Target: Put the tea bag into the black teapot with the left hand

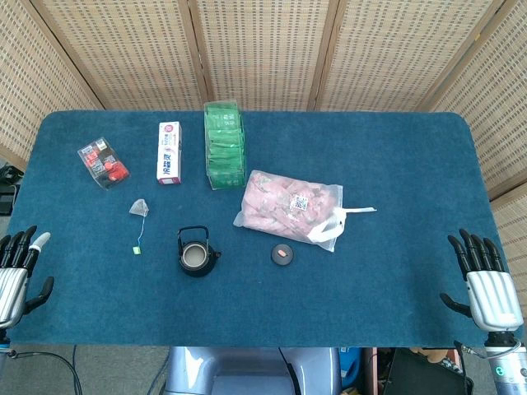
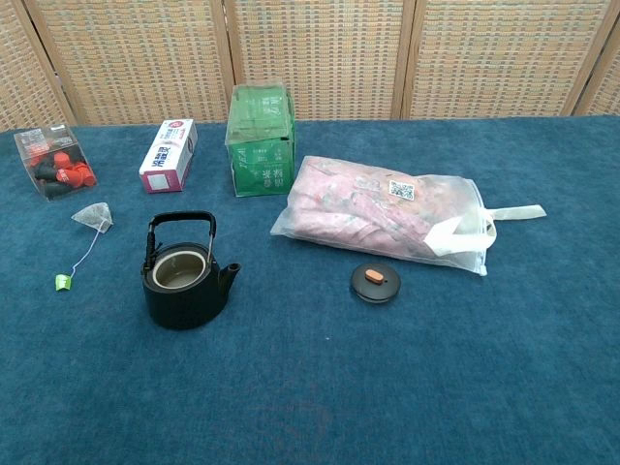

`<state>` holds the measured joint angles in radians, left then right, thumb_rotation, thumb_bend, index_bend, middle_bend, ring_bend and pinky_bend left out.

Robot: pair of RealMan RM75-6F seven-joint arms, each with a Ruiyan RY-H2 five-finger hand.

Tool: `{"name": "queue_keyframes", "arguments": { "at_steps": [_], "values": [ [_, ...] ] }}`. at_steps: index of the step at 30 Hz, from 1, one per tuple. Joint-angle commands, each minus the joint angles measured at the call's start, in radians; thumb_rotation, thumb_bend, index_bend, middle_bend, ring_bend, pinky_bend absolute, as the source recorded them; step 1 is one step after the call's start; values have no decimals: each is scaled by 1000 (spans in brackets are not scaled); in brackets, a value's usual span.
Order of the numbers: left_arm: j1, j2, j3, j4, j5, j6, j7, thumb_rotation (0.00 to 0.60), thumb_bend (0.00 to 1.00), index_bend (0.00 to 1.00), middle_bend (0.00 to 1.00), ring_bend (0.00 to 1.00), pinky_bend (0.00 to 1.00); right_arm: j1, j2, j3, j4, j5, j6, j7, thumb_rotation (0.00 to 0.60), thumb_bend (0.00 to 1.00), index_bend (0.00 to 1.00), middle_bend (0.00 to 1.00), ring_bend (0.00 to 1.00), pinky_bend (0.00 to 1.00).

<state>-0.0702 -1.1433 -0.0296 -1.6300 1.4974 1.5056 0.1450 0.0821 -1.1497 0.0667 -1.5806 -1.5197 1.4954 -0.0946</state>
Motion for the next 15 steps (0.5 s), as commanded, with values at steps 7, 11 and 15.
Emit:
{"name": "queue_keyframes", "arguments": {
  "at_steps": [7, 11, 15],
  "values": [
    [1, -1, -1, 3, 3, 3, -5, 600, 433, 98, 0, 0, 0, 0, 0, 0, 0, 0, 1, -2, 600, 61, 0, 26, 0, 0],
    [1, 0, -2, 3, 5, 5, -7, 600, 433, 98, 0, 0, 0, -2, -1, -1, 0, 0, 3, -1, 600, 60, 0, 26, 0, 0],
    [0, 1, -2, 2, 6, 4, -5, 600, 433, 98, 0, 0, 0, -4, -1, -1, 2, 2, 4, 2, 600, 61, 0, 26, 0, 0]
  ]
}}
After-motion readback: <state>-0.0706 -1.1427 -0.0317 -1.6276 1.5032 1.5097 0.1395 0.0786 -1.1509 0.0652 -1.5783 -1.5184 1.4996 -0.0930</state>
